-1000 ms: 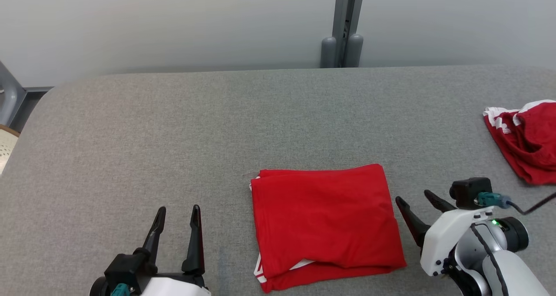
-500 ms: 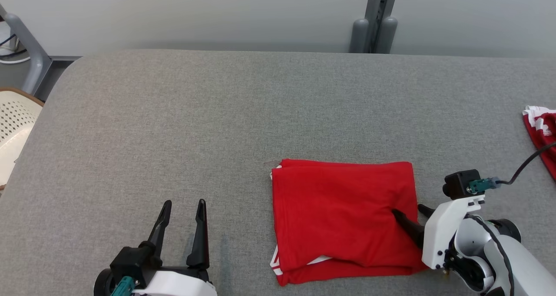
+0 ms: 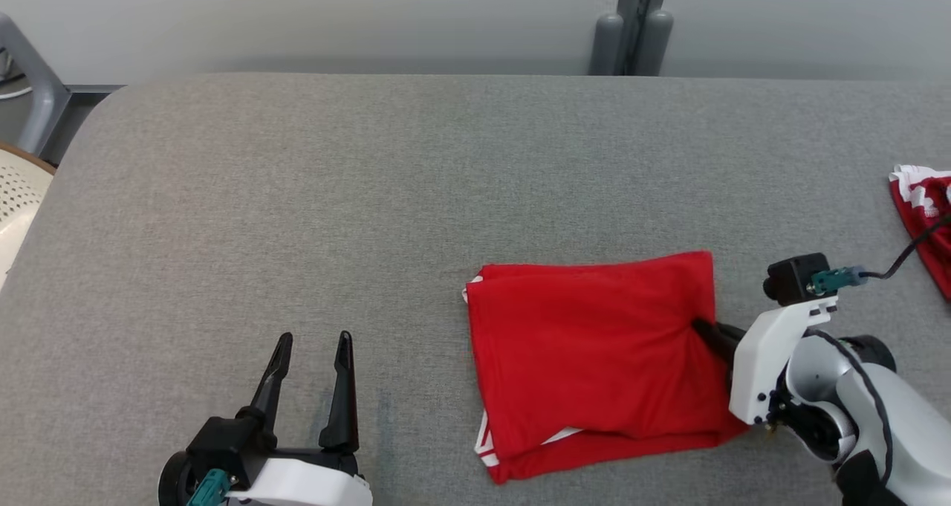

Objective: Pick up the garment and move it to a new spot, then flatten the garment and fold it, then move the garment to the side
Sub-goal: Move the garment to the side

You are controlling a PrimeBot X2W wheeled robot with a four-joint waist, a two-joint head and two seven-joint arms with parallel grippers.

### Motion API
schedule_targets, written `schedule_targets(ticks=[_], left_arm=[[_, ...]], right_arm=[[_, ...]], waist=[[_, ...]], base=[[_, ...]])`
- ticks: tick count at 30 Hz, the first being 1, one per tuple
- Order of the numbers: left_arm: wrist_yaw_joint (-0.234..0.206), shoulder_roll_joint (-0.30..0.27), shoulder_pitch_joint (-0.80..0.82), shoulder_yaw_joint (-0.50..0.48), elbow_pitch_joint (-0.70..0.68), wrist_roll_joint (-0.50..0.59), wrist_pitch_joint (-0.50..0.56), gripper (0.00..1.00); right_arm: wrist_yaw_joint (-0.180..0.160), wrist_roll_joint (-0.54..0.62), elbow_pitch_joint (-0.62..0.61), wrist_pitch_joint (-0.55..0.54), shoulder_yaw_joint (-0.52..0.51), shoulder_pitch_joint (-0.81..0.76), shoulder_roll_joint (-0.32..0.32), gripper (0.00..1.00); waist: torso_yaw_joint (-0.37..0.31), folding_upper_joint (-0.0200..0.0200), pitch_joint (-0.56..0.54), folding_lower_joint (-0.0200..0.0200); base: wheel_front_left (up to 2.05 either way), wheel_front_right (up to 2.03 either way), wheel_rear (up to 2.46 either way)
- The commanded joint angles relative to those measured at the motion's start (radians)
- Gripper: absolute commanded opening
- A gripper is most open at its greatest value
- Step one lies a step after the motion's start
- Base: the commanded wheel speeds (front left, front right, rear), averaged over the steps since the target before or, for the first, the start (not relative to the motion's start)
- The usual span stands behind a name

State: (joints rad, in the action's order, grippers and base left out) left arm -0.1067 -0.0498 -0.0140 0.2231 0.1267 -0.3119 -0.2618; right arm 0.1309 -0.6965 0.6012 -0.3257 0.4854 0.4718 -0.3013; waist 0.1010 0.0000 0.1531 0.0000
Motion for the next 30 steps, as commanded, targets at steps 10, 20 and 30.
schedule_targets(ticks=[10, 20, 30], left_arm=[[0.014, -0.003, 0.047, 0.011, -0.022, 0.037, -0.003, 1.0], [0.027, -0.02, 0.117, 0.008, 0.002, 0.069, -0.003, 1.0], [0.031, -0.038, 0.175, 0.027, 0.021, 0.089, 0.004, 1.0]], right_arm=[[0.0, -0.011, -0.006, 0.059, -0.023, 0.091, -0.124, 0.0], [0.0, -0.023, -0.025, 0.109, -0.046, 0.155, -0.12, 0.0], [0.0, -0.032, -0.031, 0.146, -0.017, 0.211, -0.103, 0.0]], waist=[[-0.185, 0.0, 0.06, 0.0], [-0.418, 0.0, 0.146, 0.0], [-0.467, 0.0, 0.185, 0.0]], base=[[0.0, 0.0, 0.0], [0.0, 0.0, 0.0], [0.0, 0.0, 0.0]])
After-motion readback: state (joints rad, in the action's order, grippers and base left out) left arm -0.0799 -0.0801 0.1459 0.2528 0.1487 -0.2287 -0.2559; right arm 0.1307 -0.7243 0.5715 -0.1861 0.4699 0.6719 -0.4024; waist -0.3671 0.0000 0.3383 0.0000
